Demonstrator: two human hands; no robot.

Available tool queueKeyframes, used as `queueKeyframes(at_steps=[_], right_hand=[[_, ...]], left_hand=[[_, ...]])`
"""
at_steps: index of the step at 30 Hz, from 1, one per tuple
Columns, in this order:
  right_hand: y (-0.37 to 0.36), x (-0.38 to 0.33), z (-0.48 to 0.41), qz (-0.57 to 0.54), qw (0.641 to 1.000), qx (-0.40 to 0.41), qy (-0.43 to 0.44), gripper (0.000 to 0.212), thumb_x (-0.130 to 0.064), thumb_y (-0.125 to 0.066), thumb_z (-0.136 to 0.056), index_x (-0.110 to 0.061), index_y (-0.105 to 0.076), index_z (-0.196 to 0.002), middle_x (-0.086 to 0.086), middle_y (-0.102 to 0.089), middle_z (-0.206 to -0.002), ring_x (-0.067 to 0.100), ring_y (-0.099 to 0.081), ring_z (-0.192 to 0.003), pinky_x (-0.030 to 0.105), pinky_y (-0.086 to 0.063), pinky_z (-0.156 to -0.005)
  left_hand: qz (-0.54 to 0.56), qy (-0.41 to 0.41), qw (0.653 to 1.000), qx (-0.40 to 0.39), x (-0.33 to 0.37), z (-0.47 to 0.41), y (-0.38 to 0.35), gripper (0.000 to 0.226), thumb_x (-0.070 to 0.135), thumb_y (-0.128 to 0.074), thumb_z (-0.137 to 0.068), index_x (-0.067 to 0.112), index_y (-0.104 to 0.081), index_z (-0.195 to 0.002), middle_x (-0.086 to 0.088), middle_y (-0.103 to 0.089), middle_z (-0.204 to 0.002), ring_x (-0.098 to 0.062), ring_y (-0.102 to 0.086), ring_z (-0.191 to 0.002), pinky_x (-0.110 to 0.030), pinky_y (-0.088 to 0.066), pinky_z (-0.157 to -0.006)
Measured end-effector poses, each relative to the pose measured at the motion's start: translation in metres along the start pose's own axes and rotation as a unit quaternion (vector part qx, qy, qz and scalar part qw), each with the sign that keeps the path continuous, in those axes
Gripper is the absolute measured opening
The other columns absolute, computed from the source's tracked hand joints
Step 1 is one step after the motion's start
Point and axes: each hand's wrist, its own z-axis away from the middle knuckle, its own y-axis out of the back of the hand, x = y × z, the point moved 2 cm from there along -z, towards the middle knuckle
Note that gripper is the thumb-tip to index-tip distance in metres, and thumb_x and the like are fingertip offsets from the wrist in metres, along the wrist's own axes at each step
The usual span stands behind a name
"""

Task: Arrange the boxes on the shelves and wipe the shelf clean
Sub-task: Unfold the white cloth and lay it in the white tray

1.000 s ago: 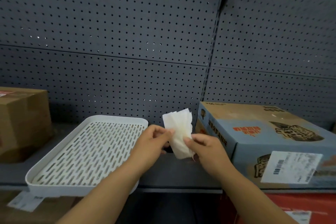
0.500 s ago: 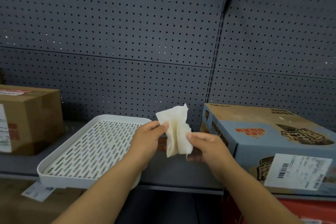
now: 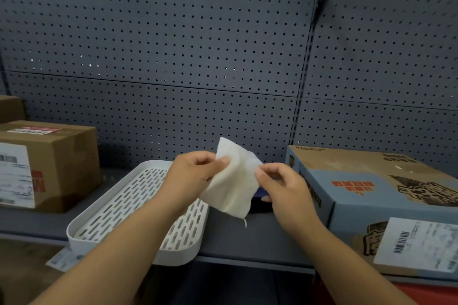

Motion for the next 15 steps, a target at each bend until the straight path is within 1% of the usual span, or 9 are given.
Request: queueKeyframes(at_steps=[1, 3, 6, 8, 9, 11, 13, 15], right_hand=[[-0.003, -0.005, -0.001, -0.03, 0.999, -0.025, -0.006, 0.011, -0.028, -0.06, -0.09, -0.019, -0.064, -0.096, 0.001, -0.067, -0.099, 0.016, -0.065, -0.09, 0.026, -0.054, -0.068], [-0.009, -0.014, -0.002, -0.086, 0.994, -0.066, -0.026, 0.016, -0.029, -0.062, -0.088, -0.014, -0.066, -0.09, 0.009, -0.07, -0.099, 0.022, -0.069, -0.09, 0.033, -0.059, -0.07], [-0.013, -0.022, -0.006, -0.125, 0.987, -0.09, -0.048, 0.024, -0.03, -0.065, -0.086, -0.006, -0.065, -0.09, 0.015, -0.072, -0.097, 0.027, -0.073, -0.085, 0.04, -0.061, -0.071], [-0.014, -0.024, -0.008, -0.13, 0.986, -0.094, -0.052, 0.022, -0.026, -0.065, -0.087, -0.005, -0.064, -0.087, 0.019, -0.072, -0.096, 0.028, -0.074, -0.08, 0.041, -0.062, -0.069], [-0.015, -0.024, -0.008, -0.137, 0.984, -0.096, -0.054, 0.02, -0.024, -0.064, -0.088, -0.004, -0.064, -0.085, 0.02, -0.072, -0.095, 0.028, -0.074, -0.078, 0.04, -0.062, -0.068], [-0.016, -0.023, -0.009, -0.164, 0.98, -0.095, -0.067, 0.018, -0.019, -0.062, -0.089, -0.001, -0.064, -0.087, 0.02, -0.073, -0.094, 0.028, -0.074, -0.077, 0.037, -0.062, -0.066], [-0.017, -0.019, -0.01, -0.197, 0.973, -0.081, -0.084, 0.017, -0.014, -0.06, -0.091, 0.003, -0.063, -0.091, 0.019, -0.073, -0.094, 0.027, -0.074, -0.078, 0.034, -0.062, -0.064], [-0.016, -0.017, -0.01, -0.213, 0.971, -0.059, -0.09, 0.015, -0.011, -0.059, -0.091, 0.003, -0.06, -0.086, 0.019, -0.072, -0.095, 0.025, -0.074, -0.077, 0.031, -0.061, -0.061]], left_hand=[[-0.013, -0.008, 1.0, -0.008, 0.004, 0.001, -0.001, 0.026, 0.028, -0.072, -0.079, 0.004, -0.068, -0.069, 0.001, -0.057, -0.06, -0.009, -0.048, -0.052, -0.019, -0.037, -0.055], [-0.048, -0.02, 0.998, -0.029, 0.01, 0.003, -0.002, 0.017, 0.027, -0.077, -0.074, 0.011, -0.072, -0.068, 0.004, -0.065, -0.062, -0.005, -0.055, -0.054, -0.015, -0.041, -0.054], [-0.08, -0.017, 0.995, -0.052, 0.015, 0.005, -0.002, 0.017, 0.024, -0.084, -0.065, 0.012, -0.072, -0.068, -0.005, -0.071, -0.07, -0.008, -0.06, -0.059, -0.018, -0.046, -0.055], [-0.081, -0.005, 0.994, -0.073, 0.015, 0.006, -0.001, 0.02, 0.021, -0.086, -0.061, 0.011, -0.071, -0.068, -0.009, -0.071, -0.071, -0.011, -0.061, -0.06, -0.019, -0.047, -0.055], [-0.073, 0.001, 0.994, -0.085, 0.015, 0.005, 0.0, 0.022, 0.021, -0.087, -0.061, 0.009, -0.07, -0.069, -0.009, -0.071, -0.071, -0.011, -0.063, -0.06, -0.019, -0.048, -0.056], [-0.041, 0.018, 0.995, -0.094, 0.013, 0.004, 0.002, 0.018, 0.02, -0.084, -0.064, 0.01, -0.069, -0.066, -0.004, -0.07, -0.066, -0.01, -0.064, -0.058, -0.021, -0.049, -0.056], [0.012, 0.05, 0.996, -0.075, 0.01, 0.0, 0.006, 0.018, 0.018, -0.079, -0.07, 0.014, -0.064, -0.062, 0.002, -0.068, -0.061, -0.011, -0.062, -0.056, -0.024, -0.048, -0.054], [0.076, 0.088, 0.992, -0.056, 0.007, -0.004, 0.01, 0.021, 0.018, -0.073, -0.078, 0.014, -0.058, -0.063, 0.001, -0.066, -0.063, -0.014, -0.06, -0.054, -0.027, -0.047, -0.054]])
